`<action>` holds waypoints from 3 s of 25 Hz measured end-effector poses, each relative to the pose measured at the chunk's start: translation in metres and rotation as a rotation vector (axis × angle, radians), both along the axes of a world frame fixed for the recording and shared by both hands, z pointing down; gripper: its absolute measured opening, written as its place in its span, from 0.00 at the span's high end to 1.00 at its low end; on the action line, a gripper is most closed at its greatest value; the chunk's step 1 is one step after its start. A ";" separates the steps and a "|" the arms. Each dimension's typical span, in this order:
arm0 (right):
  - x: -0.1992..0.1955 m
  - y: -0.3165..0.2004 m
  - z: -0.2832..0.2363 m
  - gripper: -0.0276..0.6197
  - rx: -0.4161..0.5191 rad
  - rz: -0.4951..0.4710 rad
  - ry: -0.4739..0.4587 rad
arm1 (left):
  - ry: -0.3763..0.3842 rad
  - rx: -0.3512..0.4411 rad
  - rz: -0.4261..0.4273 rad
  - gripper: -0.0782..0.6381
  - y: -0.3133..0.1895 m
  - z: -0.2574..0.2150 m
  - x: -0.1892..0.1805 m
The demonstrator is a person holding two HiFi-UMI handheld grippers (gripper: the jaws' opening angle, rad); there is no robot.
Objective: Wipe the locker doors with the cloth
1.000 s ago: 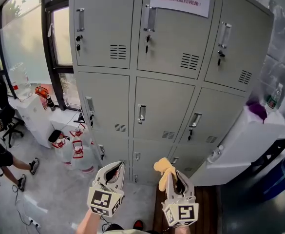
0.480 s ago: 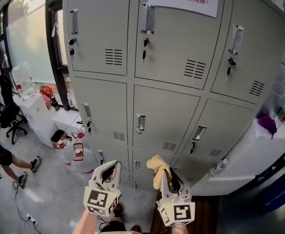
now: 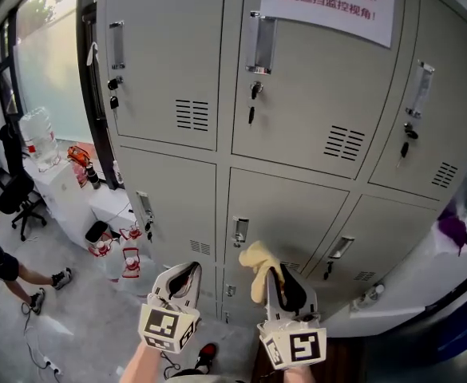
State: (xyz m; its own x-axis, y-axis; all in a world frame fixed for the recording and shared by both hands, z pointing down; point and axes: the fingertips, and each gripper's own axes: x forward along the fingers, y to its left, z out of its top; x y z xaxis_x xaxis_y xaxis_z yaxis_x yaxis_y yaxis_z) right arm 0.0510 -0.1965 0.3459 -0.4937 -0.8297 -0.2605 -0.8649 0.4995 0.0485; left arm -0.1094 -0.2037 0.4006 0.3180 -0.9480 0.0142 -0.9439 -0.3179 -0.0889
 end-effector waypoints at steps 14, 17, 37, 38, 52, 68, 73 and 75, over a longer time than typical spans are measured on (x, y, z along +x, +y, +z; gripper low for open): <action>-0.065 -0.059 -0.097 0.84 0.168 -0.093 -0.009 | -0.006 0.007 -0.024 0.86 -0.050 -0.011 -0.034; -0.073 -0.074 -0.099 0.84 0.159 -0.097 -0.004 | -0.011 0.011 -0.034 0.86 -0.055 -0.013 -0.040; -0.082 -0.135 -0.101 0.84 0.127 0.008 0.015 | -0.006 0.005 -0.048 0.86 -0.067 -0.012 -0.059; -0.080 -0.135 -0.100 0.84 0.126 0.014 0.015 | -0.004 0.005 -0.044 0.86 -0.068 -0.012 -0.057; -0.024 -0.137 -0.095 0.84 0.099 0.140 0.031 | 0.021 -0.013 0.049 0.86 -0.076 -0.004 -0.023; 0.049 -0.131 -0.095 0.84 0.083 0.313 0.040 | 0.037 -0.026 0.144 0.86 -0.087 0.000 0.016; 0.074 -0.130 -0.093 0.84 0.068 0.377 0.044 | 0.044 -0.028 0.168 0.86 -0.088 0.001 0.024; 0.085 -0.129 -0.093 0.84 0.060 0.401 0.038 | 0.043 -0.027 0.177 0.86 -0.088 0.001 0.027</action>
